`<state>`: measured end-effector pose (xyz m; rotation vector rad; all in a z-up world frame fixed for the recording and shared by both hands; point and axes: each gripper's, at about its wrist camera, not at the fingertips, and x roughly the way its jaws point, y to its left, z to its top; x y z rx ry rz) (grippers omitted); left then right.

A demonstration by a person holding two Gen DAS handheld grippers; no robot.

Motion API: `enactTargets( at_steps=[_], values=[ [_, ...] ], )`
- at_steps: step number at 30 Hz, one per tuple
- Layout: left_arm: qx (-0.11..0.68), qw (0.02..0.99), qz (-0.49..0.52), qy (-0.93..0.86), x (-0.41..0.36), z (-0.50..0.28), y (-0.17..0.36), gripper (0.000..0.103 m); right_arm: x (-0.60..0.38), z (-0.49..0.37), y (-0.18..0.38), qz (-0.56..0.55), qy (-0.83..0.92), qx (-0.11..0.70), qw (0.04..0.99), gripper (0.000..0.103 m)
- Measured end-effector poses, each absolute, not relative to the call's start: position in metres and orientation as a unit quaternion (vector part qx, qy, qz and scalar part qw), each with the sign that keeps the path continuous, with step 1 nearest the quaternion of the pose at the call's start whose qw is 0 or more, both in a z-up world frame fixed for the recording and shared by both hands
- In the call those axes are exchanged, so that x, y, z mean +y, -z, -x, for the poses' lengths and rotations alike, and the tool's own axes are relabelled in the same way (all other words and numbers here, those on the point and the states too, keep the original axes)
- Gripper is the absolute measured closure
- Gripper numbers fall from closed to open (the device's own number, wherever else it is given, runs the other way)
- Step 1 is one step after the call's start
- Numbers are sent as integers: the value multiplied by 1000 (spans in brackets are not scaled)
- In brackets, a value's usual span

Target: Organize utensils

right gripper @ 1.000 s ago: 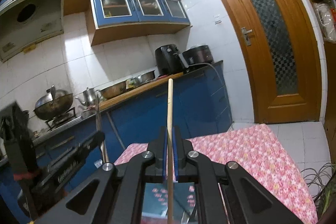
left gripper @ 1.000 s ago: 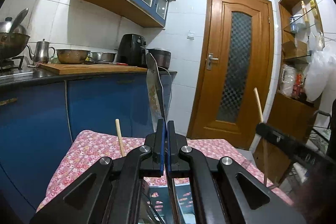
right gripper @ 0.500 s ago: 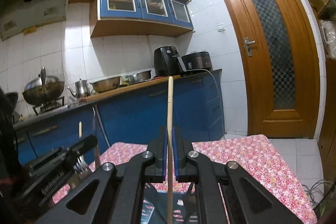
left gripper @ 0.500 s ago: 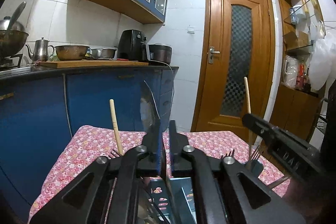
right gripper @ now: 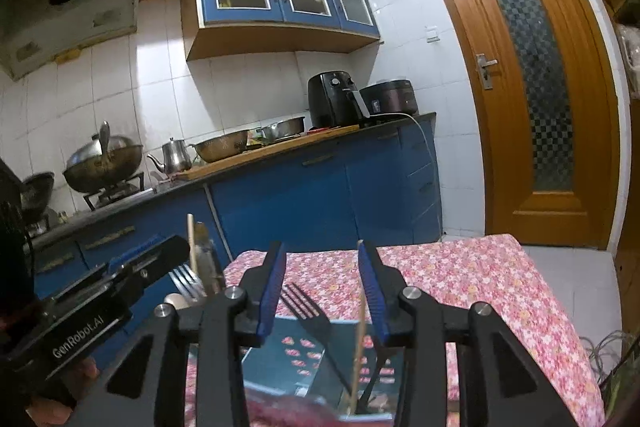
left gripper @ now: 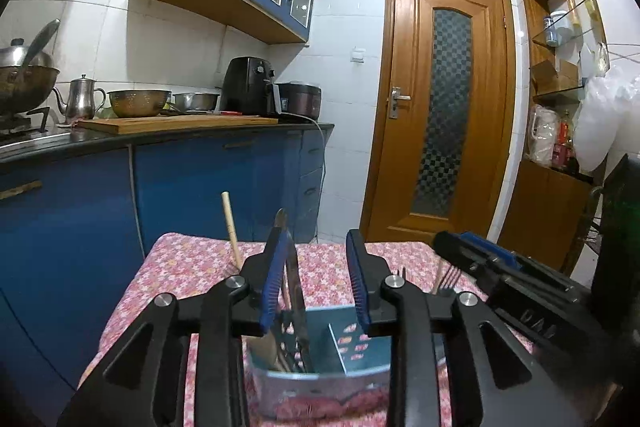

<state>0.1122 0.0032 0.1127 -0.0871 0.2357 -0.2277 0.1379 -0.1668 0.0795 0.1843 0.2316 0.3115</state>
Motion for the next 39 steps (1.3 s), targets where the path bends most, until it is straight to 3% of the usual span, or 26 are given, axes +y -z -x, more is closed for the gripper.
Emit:
enactTargets(
  at_steps=[9,14,20,23,27,39],
  values=[
    [156,983,51,85,19,-74,-113,63,-176,-91,-85,-99,-144,142,974,62],
    [172,981,47,79,24,-49,-107,56,-178,-66,-78,-105,-143,160,971,57],
    [202,975,50,75,26,-23,-92,43,-170,-36,-65,-91,-139,167,972,43],
    [212,973,50,71,26,-14,-82,38,-167,-22,-57,-87,-134,168,973,29],
    [226,971,46,68,24,-6,-67,36,-161,-9,-45,-73,-126,177,973,21],
    [220,974,25,40,21,8,-41,36,-159,9,-9,-51,-99,195,974,20]
  ],
)
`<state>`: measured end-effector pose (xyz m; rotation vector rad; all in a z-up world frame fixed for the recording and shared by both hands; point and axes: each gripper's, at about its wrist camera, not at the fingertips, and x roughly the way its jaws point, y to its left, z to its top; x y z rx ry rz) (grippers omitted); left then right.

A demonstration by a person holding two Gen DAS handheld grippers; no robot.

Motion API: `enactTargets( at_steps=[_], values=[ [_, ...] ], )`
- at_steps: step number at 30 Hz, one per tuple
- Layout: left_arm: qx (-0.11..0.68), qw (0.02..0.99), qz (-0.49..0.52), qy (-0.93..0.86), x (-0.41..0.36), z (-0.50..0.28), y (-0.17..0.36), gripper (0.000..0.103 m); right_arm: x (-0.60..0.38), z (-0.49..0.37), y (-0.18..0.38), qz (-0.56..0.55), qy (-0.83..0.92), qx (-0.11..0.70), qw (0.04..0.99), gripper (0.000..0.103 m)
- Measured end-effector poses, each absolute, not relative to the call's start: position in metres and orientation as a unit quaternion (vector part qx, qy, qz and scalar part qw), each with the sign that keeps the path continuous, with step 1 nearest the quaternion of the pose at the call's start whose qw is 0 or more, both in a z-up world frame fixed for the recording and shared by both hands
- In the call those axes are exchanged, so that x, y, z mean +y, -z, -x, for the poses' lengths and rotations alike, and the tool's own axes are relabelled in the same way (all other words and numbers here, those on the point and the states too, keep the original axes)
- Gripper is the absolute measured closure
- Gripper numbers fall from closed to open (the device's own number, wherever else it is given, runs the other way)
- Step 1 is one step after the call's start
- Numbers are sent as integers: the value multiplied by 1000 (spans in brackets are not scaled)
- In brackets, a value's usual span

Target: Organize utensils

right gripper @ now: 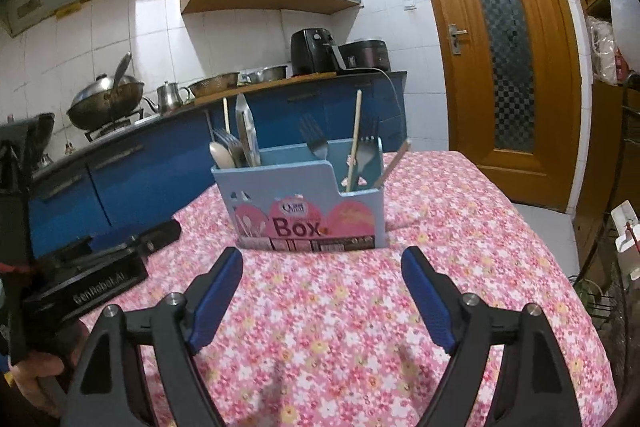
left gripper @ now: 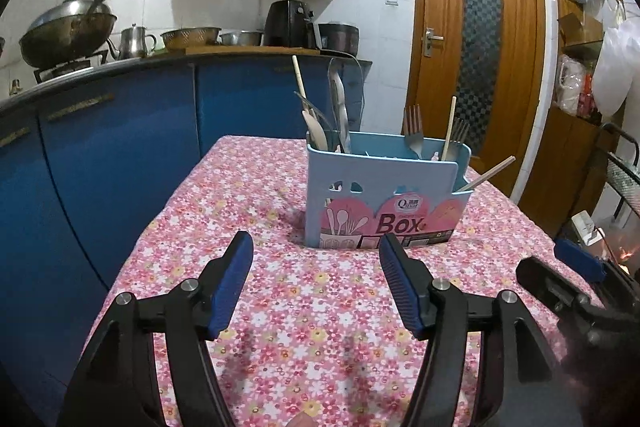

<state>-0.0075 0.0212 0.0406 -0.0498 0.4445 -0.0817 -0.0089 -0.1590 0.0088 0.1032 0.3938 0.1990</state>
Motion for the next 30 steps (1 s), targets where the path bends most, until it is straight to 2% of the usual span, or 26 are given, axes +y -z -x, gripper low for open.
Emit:
enactTargets(
  at_steps=[30],
  values=[
    [223,974,19,40,18,7,-37,36,-158,11,-3,-56,-99,195,974,20]
  ],
)
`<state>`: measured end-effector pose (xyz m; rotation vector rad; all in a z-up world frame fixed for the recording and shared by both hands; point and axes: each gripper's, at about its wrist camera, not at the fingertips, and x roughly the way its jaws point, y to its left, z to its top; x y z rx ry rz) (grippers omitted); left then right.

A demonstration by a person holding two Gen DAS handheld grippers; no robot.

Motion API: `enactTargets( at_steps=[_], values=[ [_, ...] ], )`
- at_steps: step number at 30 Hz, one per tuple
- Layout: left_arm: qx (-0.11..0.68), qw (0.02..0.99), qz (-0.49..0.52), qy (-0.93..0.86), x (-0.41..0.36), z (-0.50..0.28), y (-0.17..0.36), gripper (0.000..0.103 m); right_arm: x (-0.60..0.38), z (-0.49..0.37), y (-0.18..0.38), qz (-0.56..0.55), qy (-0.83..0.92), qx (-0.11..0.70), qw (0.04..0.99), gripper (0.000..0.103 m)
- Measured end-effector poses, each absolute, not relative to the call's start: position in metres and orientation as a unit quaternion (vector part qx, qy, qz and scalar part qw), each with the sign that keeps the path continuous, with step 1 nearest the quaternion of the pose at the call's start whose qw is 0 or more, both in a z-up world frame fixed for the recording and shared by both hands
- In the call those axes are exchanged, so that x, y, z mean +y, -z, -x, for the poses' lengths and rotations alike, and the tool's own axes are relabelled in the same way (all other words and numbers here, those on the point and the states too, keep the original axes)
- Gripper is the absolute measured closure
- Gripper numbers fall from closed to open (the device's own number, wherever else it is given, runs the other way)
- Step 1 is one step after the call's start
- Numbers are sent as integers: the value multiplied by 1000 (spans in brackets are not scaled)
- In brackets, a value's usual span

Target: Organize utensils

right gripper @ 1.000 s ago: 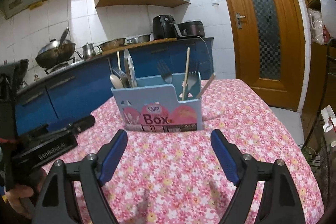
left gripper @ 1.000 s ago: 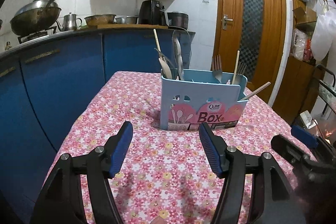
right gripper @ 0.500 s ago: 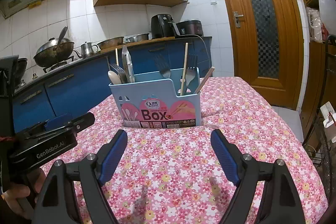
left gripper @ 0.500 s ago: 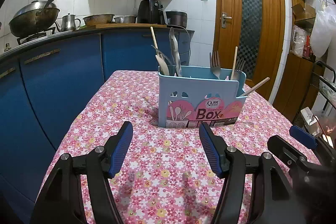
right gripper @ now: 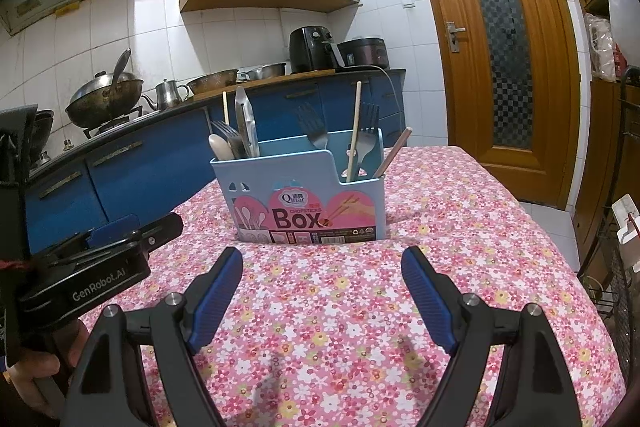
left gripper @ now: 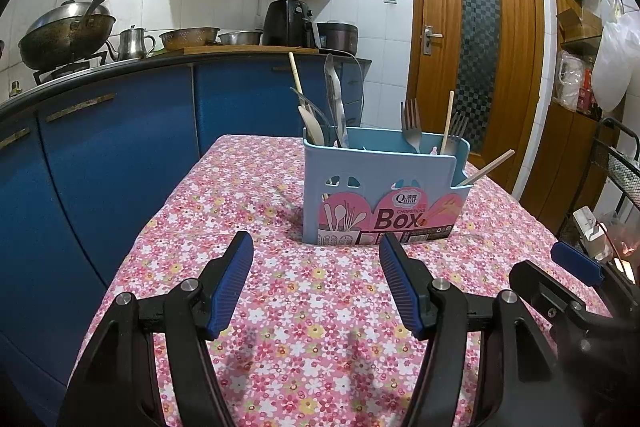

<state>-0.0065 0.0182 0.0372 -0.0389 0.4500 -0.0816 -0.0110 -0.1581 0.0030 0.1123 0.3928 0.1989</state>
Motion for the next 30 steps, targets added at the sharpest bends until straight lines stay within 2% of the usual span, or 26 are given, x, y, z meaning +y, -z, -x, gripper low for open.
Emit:
enactTargets(
  at_steps=[30],
  values=[
    [223,974,20,41,18,7,-38,36,-157,12,-4,-55,-100,194,974,20]
  ],
)
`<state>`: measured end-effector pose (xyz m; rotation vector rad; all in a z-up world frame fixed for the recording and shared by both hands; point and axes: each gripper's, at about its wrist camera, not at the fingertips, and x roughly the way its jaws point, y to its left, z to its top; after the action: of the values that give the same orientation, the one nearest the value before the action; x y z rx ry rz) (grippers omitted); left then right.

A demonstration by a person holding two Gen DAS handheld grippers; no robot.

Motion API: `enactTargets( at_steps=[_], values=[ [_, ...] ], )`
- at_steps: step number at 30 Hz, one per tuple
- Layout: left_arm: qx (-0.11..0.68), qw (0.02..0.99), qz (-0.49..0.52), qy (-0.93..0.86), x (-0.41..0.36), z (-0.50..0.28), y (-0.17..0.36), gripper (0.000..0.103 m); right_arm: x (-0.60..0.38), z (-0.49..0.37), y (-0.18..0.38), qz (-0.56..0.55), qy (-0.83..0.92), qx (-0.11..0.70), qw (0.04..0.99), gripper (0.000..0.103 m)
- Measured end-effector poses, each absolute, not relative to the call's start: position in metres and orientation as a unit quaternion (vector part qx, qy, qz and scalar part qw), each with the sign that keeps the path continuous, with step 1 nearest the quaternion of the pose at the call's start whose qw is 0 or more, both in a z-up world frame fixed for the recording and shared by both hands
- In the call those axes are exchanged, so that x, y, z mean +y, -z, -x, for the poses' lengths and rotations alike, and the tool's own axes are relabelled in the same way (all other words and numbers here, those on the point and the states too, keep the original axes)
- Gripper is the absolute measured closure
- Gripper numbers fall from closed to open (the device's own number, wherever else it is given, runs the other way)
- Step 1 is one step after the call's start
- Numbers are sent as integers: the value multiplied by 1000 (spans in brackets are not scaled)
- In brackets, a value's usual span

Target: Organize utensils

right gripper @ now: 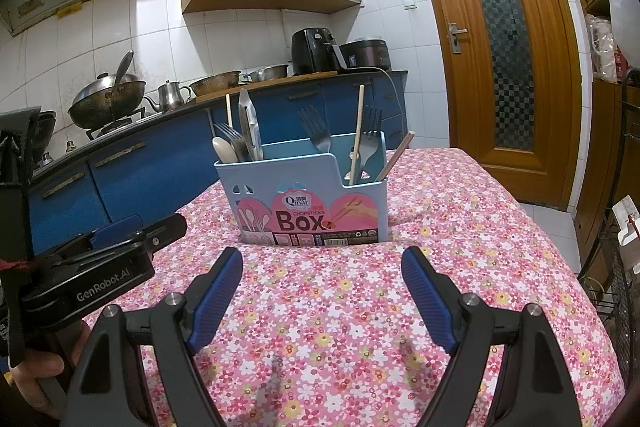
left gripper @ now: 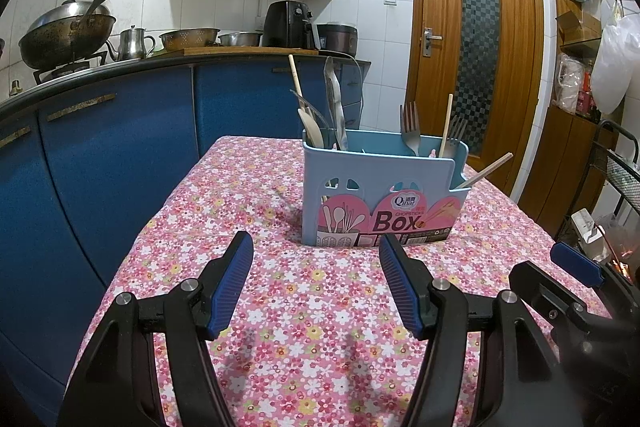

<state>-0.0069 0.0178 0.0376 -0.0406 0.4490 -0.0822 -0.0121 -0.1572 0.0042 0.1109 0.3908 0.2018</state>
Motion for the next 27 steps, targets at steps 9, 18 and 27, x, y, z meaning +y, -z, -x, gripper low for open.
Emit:
enactTargets(
  at_steps=[9,18,27],
  values=[
    [222,974,21,41,18,7,-38,36,-156,12,-5,-54,-100,193,975,20],
    [222,974,22,41,18,7,-38,36,-155,12,-7,-54,-100,192,975,20],
    [222,974,21,41,17,7,-39,36,-150,11,-13,-52,-102,190,975,20]
  ],
)
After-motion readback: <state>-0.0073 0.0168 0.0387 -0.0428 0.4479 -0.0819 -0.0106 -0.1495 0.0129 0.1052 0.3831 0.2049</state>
